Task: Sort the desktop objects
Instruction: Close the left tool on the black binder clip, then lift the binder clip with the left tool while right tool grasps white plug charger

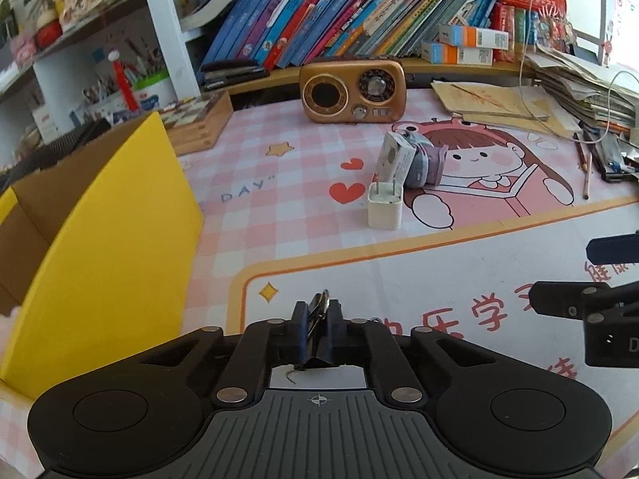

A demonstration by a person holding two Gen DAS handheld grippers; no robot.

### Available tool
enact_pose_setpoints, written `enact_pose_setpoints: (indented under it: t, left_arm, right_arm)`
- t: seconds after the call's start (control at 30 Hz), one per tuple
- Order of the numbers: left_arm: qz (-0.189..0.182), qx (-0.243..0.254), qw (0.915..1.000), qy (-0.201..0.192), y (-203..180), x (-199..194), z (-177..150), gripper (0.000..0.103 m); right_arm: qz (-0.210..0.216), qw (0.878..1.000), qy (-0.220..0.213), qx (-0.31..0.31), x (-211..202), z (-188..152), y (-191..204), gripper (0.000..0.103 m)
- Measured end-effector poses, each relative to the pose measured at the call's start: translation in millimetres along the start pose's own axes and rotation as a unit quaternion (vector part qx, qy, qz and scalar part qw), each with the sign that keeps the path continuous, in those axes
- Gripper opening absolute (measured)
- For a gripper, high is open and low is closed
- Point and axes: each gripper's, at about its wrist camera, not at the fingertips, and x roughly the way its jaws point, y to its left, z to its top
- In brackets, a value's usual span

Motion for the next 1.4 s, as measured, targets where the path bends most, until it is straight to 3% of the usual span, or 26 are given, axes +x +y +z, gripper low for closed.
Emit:
enact_pose_setpoints:
  t: [0.43, 0.63, 0.83, 1.1, 1.4]
  left_arm:
    - [-0.009, -0.089, 0.9959, -0.014, 37.0, -45.8, -0.2, 0.005]
    - [-0.009, -0.102, 0.9946, -0.020, 39.5, -63.4, -2.6, 0.005]
    - [-0.008, -0.111, 0.9935, -0.023, 40.6, -72.1, -4.1, 0.005]
    - [-0.008, -0.117, 0.9929, -0.024, 42.1, -76.5, -5.3, 0.005]
    - [-0.017, -0.113, 0.9929, -0.032, 40.0, -79.0, -3.0, 0.005]
  right_arm:
    - [0.038, 0.998, -0.036, -0.043, 42.1, 37.8, 28.3, 0.069]
    - [0.047, 0.996, -0.043, -0.063, 74.7, 57.7, 49.4, 0.066]
    - [0.040, 0.996, -0.034, -0.068, 97.5, 65.3, 59.5, 0.058]
    - [0.033, 0.997, -0.034, -0.056, 104.9, 64.1, 56.5, 0.030]
    - [0.045, 0.997, -0.039, -0.047, 86.6, 59.3, 49.0, 0.030]
